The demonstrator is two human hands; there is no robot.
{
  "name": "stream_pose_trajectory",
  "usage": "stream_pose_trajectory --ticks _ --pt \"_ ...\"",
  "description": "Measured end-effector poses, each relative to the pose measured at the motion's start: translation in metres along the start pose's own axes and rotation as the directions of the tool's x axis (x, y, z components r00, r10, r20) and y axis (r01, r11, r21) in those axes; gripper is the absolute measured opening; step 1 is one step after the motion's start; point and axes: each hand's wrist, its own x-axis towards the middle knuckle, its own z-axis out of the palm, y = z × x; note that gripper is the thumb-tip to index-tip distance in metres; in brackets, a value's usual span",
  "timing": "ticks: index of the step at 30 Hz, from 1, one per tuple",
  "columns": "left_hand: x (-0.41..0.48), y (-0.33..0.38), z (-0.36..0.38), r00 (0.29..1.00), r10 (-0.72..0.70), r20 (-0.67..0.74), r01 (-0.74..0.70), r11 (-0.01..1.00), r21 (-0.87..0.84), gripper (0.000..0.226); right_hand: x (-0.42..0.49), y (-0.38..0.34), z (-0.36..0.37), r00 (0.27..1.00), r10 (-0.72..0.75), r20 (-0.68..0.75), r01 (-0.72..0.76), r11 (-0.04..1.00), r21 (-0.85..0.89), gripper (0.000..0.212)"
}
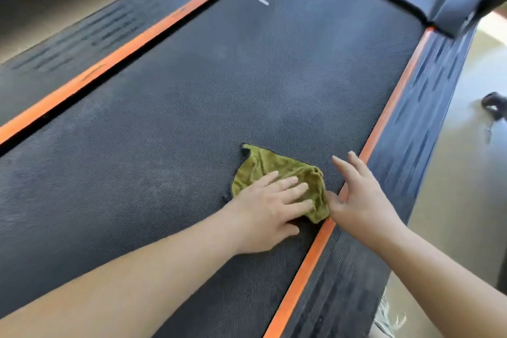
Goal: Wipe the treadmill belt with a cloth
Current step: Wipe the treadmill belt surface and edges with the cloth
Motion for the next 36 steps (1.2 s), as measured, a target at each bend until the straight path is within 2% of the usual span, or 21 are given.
stream_pose_trajectory --ticks 1,3,5,7,9,11,12,14,16,18,22,26,30,33,34,36 --pt "0.005 -0.005 0.001 0.991 -0.048 0.128 0.042 0.998 0.045 0.053 -0.003 0.006 -0.003 1.0 0.012 0.023 -0.011 1.0 -0.028 0.076" --pt "0.021 -0.022 -0.004 0.965 -0.158 0.211 0.124 0.979 0.162 0.058 -0.008 0.017 -0.007 0.997 0.038 0.07 -0.031 0.994 -0.1 0.084" --pt "0.036 -0.039 -0.008 0.941 -0.285 0.18 0.247 0.947 0.207 0.064 -0.014 0.025 -0.009 0.985 0.074 0.153 -0.049 0.986 -0.157 0.089" --pt "0.05 -0.05 -0.007 0.891 -0.438 0.118 0.42 0.895 0.148 0.062 -0.021 0.029 -0.007 0.969 0.088 0.231 -0.056 0.989 -0.14 0.089" --pt "0.058 -0.045 0.001 0.862 -0.504 0.044 0.498 0.861 0.098 0.055 -0.026 0.032 -0.003 0.957 0.08 0.279 -0.044 0.99 -0.134 0.086" --pt "0.05 -0.026 0.011 0.888 -0.458 0.025 0.457 0.888 0.039 0.052 -0.03 0.036 0.001 0.951 0.072 0.3 -0.018 0.984 -0.178 0.085" --pt "0.039 -0.015 0.017 0.926 -0.375 0.045 0.375 0.927 0.012 0.052 -0.032 0.037 0.003 0.952 0.071 0.298 -0.015 0.982 -0.188 0.086" --pt "0.007 0.001 0.029 0.988 -0.119 0.1 0.119 0.993 0.008 0.052 -0.032 0.039 0.006 0.957 0.064 0.284 -0.012 0.983 -0.183 0.092" --pt "-0.008 -0.005 0.026 0.982 0.037 0.186 -0.038 0.999 -0.001 0.054 -0.032 0.039 0.007 0.959 0.059 0.277 -0.008 0.983 -0.184 0.094" --pt "-0.003 -0.019 0.017 0.987 0.017 0.161 -0.016 1.0 -0.005 0.058 -0.032 0.04 0.008 0.959 0.061 0.278 -0.009 0.983 -0.184 0.095" --pt "0.007 -0.005 0.019 0.983 -0.166 0.083 0.17 0.985 -0.042 0.064 -0.032 0.039 0.009 0.957 0.055 0.286 -0.004 0.984 -0.177 0.096" --pt "0.009 -0.014 0.019 0.992 -0.122 0.03 0.122 0.993 0.013 0.056 -0.03 0.038 0.009 0.962 0.062 0.268 -0.017 0.986 -0.167 0.094" --pt "0.02 -0.033 0.006 0.96 -0.213 0.18 0.185 0.97 0.159 0.059 -0.032 0.039 0.016 0.964 0.057 0.258 -0.004 0.979 -0.204 0.094" --pt "0.021 -0.021 0.015 0.955 -0.269 0.127 0.251 0.957 0.143 0.064 -0.031 0.038 0.018 0.965 0.066 0.256 -0.012 0.978 -0.207 0.089" --pt "0.017 -0.009 0.02 0.96 -0.259 0.108 0.25 0.964 0.091 0.065 -0.03 0.038 0.017 0.964 0.071 0.256 -0.02 0.981 -0.195 0.086" --pt "-0.005 0.025 0.037 0.99 -0.118 0.071 0.116 0.993 0.026 0.058 -0.029 0.04 0.016 0.967 0.07 0.247 -0.031 0.987 -0.157 0.078"
